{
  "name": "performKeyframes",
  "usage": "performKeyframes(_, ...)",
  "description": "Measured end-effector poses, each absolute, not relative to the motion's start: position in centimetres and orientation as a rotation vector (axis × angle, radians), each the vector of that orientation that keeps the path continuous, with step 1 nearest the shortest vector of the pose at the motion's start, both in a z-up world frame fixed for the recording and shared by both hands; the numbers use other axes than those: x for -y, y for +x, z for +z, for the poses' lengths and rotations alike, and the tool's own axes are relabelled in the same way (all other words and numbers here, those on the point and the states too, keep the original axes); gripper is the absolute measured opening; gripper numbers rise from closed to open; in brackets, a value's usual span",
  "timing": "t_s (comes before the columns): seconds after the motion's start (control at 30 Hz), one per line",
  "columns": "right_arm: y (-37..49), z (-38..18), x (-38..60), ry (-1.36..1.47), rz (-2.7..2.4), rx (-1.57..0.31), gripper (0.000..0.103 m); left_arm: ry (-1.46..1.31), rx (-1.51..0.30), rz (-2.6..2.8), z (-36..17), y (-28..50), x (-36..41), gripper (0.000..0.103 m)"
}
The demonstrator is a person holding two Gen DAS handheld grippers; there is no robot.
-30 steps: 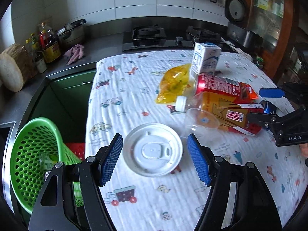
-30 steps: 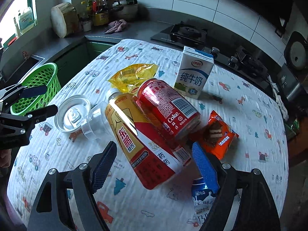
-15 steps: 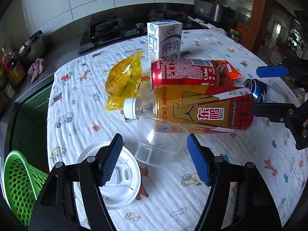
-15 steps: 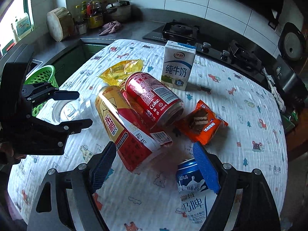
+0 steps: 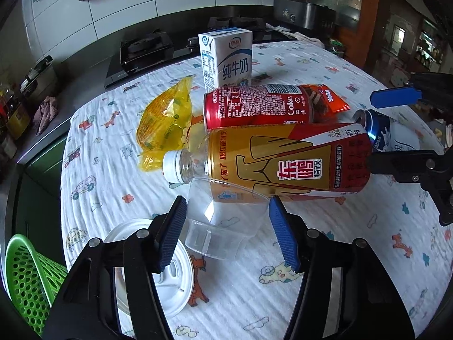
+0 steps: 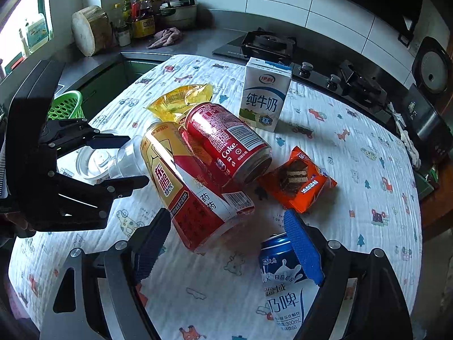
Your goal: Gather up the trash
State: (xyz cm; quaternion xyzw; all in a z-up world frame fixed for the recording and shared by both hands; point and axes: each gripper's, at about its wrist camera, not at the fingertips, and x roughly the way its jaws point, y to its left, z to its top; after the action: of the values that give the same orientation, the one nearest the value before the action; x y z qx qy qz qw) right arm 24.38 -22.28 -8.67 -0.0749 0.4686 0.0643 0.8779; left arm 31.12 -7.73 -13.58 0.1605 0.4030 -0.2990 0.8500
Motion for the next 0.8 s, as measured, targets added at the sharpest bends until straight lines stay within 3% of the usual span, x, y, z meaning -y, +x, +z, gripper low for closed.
performKeyframes(0.8, 28.9, -11.3, 16.6, -0.368, 0.280, -1.059, 0.079, 0.259, -0.784, -0.519, -9.3, 28.9, 0.7, 0.058)
